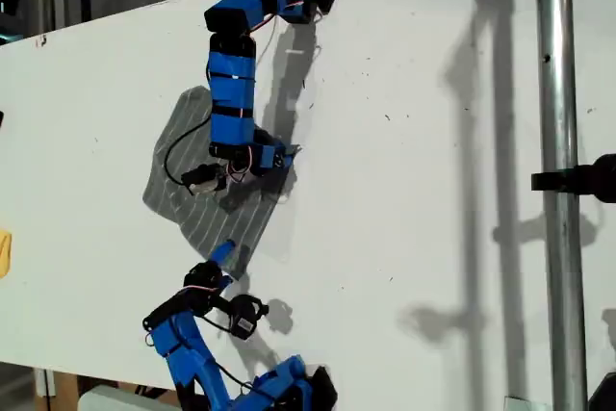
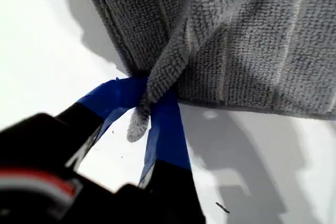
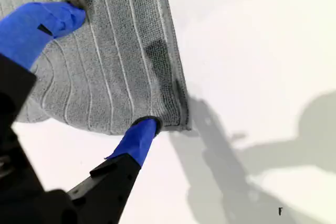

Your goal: Grasp corners of a towel and fold twice.

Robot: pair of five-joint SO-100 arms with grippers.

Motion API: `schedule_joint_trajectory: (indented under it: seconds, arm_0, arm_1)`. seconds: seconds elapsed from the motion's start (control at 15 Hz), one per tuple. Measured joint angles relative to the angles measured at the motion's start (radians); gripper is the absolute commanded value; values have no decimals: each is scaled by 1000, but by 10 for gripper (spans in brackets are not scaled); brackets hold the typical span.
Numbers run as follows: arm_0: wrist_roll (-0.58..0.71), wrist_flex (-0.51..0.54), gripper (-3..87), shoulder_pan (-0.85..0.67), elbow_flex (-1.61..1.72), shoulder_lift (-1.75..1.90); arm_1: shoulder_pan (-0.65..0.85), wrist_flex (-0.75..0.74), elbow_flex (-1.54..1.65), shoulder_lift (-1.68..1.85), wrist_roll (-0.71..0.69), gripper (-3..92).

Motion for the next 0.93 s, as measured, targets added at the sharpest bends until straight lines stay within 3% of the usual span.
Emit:
schedule_joint_trajectory:
  seconds: [0.4,0.47,0.53,0.6,0.73,0.93]
  arm_0:
    - [-2,-14,323,-64,-153,-319]
    - [2,-5,250,-74,-184,-345]
    - [17,20,31,-80,-224,-382]
    - [32,74,-29,-81,-308,-448]
    - [38,143,-29,-75,-449,-532]
    - [38,158,-29,-43,-468,-538]
  arm_1:
    - [-15,-12,35,38,17,-2]
    - [-17,-12,41,44,18,-2]
    - [-17,-14,48,52,18,-2]
    - [-17,-14,58,64,20,-2]
    - [-18,-15,69,86,20,-2]
    - [-20,-17,77,97,31,-2]
